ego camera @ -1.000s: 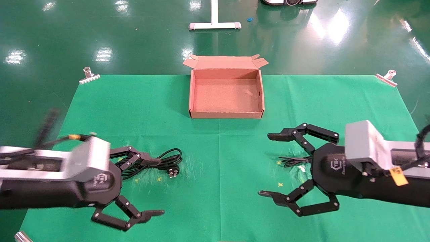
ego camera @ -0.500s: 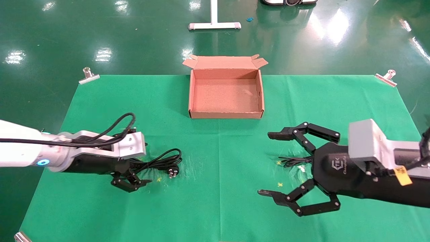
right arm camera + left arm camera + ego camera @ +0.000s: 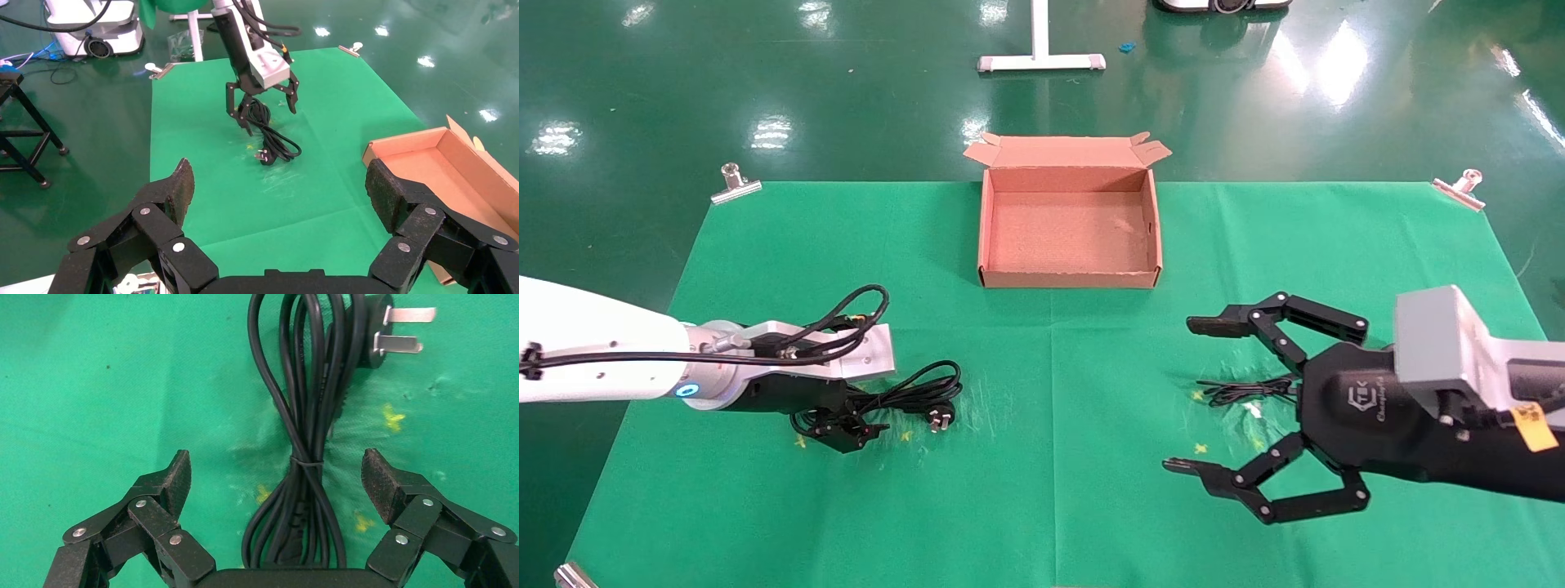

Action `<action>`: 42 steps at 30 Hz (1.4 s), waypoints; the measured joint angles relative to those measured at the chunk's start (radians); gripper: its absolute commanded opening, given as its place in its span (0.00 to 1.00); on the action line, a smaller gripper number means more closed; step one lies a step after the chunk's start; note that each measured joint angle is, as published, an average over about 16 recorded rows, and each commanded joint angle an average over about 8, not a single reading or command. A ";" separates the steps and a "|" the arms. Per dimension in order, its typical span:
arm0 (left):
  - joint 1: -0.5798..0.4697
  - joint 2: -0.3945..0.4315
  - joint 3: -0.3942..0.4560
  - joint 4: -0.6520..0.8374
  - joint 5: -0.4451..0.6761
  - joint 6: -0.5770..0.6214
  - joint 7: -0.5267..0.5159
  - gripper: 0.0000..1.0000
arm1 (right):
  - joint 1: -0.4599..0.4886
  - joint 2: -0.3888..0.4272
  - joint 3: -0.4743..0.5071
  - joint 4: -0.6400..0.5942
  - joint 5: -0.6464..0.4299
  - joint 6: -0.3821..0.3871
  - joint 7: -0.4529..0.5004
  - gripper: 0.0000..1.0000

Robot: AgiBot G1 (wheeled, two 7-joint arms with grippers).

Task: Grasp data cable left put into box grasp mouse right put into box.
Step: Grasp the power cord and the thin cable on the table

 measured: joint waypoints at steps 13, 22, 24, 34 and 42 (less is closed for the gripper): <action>-0.013 0.028 0.016 0.000 0.055 0.003 -0.043 1.00 | 0.013 -0.008 -0.008 0.001 -0.016 -0.002 -0.004 1.00; -0.010 0.024 0.013 -0.010 0.049 0.005 -0.049 1.00 | 0.017 -0.011 -0.021 0.008 -0.043 0.003 0.005 1.00; -0.009 0.024 0.012 -0.011 0.048 0.004 -0.048 1.00 | 0.019 -0.009 -0.028 0.010 -0.061 0.007 0.010 1.00; -0.008 0.022 0.011 -0.011 0.045 0.002 -0.045 1.00 | 0.040 -0.023 -0.101 0.006 -0.294 0.090 0.025 1.00; -0.008 0.022 0.011 -0.011 0.045 0.002 -0.045 1.00 | 0.078 -0.082 -0.171 -0.046 -0.535 0.200 0.032 1.00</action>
